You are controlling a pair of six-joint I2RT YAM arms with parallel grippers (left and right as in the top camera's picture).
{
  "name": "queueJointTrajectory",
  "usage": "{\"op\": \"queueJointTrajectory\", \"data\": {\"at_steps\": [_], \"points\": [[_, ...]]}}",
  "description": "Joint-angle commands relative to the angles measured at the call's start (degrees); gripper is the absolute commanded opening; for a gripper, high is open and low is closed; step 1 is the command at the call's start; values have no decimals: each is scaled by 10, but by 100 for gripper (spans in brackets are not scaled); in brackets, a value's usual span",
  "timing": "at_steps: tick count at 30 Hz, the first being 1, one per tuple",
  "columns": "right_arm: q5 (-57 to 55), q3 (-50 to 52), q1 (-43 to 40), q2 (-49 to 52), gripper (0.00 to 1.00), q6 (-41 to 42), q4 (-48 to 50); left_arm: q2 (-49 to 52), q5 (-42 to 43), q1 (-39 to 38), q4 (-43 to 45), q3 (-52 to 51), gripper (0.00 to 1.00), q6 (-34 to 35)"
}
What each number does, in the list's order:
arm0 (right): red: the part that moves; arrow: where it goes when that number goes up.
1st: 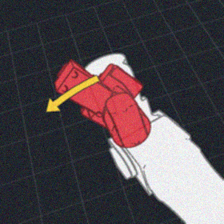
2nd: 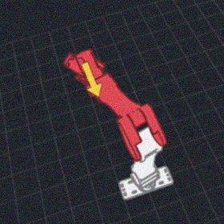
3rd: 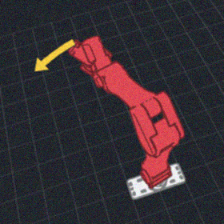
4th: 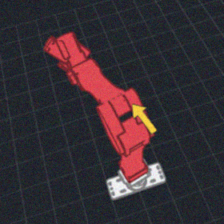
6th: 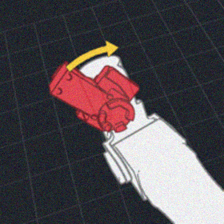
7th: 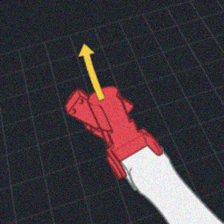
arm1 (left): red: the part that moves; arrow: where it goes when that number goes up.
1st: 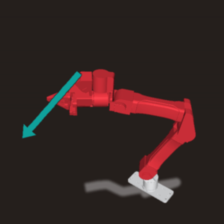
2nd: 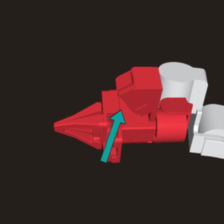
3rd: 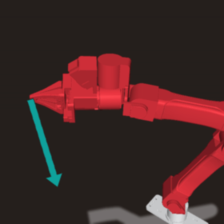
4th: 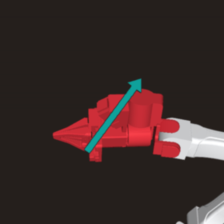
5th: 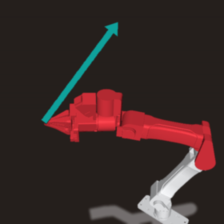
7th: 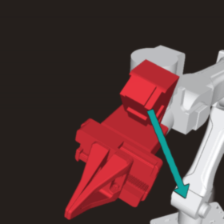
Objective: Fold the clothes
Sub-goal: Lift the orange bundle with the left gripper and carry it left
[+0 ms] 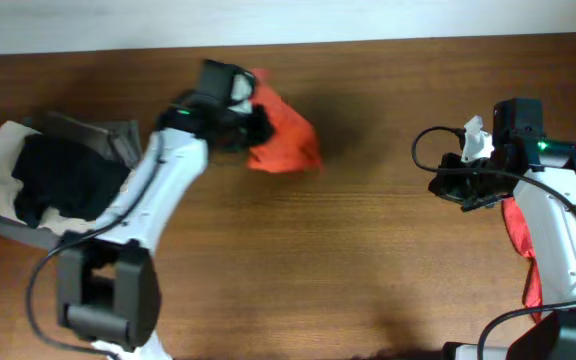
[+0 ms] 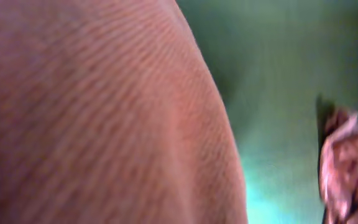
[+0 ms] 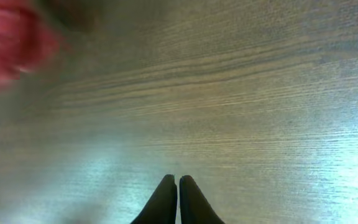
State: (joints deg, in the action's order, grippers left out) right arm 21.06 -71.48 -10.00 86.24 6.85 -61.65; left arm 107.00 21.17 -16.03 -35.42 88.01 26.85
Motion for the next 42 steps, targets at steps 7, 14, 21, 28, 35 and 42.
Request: {"op": "queueJointTrajectory", "data": {"at_steps": [7,14,21,28,35,42], "points": [[12,-9,-2,-7,8,-4,-10,-113,-3,207,37,2,0,-10],[12,-9,-2,-7,9,-4,-10,-129,35,343,44,2,0,-37],[12,-9,-2,-7,9,-4,-14,-129,35,449,-68,2,0,-69],[12,-9,-2,-7,9,-4,-17,-126,17,544,-116,-3,0,-136],[17,-9,-2,-7,9,12,-10,-105,28,566,-101,-52,0,-179],[23,-9,-2,-7,8,16,-16,-113,73,555,-40,-42,0,-210]]}}
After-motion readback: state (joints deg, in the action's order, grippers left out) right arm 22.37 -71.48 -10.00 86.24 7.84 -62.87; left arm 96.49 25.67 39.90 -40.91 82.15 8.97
